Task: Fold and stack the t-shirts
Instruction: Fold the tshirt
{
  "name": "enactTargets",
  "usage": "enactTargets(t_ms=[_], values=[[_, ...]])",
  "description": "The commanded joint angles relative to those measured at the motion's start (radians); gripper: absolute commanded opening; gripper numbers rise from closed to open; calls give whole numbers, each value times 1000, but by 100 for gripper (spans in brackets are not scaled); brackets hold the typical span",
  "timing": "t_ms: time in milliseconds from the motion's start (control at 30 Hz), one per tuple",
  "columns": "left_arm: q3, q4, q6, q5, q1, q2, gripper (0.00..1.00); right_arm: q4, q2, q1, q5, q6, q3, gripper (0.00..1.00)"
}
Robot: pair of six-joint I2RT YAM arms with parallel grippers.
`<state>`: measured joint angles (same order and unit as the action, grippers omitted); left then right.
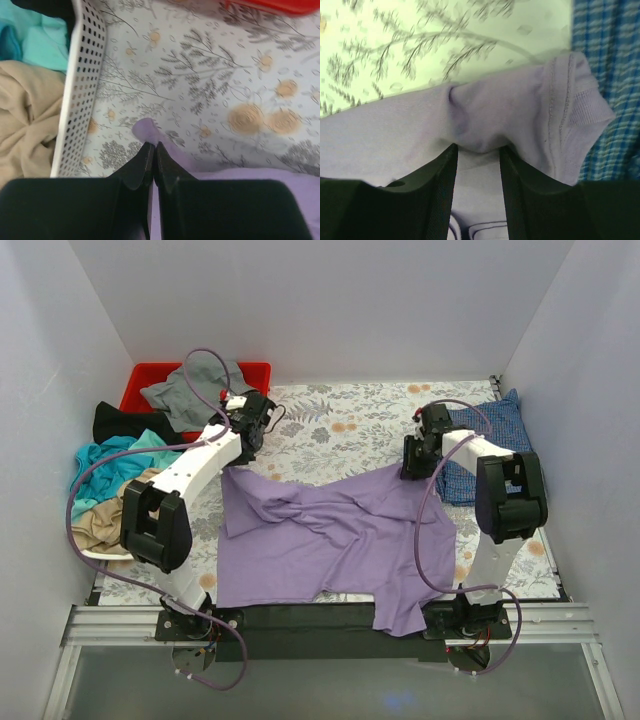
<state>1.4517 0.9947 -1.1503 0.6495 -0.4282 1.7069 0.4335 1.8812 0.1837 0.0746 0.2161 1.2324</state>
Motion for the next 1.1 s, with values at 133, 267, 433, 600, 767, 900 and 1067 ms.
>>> enactTargets(t_ms=[133, 267, 433, 600, 767, 900, 1067], values=[[53, -97, 104, 160, 42, 94, 0, -22, 96, -90, -125, 28, 91, 46], [97, -143, 133, 236, 51, 178, 0, -21, 87, -99, -171, 32, 102, 46], [160, -310, 217, 217, 71, 195, 0, -29, 93, -105, -144, 32, 113, 46], [279, -349, 291, 230, 80, 223, 0, -29, 96, -109, -136, 32, 118, 46], [147, -399, 285, 236, 80, 148, 0, -29, 105, -110, -125, 32, 113, 46], [55, -335, 218, 225, 80, 117, 0, -32, 105, -112, -102, 29, 107, 46], [-40, -214, 78, 182, 80, 80, 0, -33, 105, -112, -93, 29, 101, 46]])
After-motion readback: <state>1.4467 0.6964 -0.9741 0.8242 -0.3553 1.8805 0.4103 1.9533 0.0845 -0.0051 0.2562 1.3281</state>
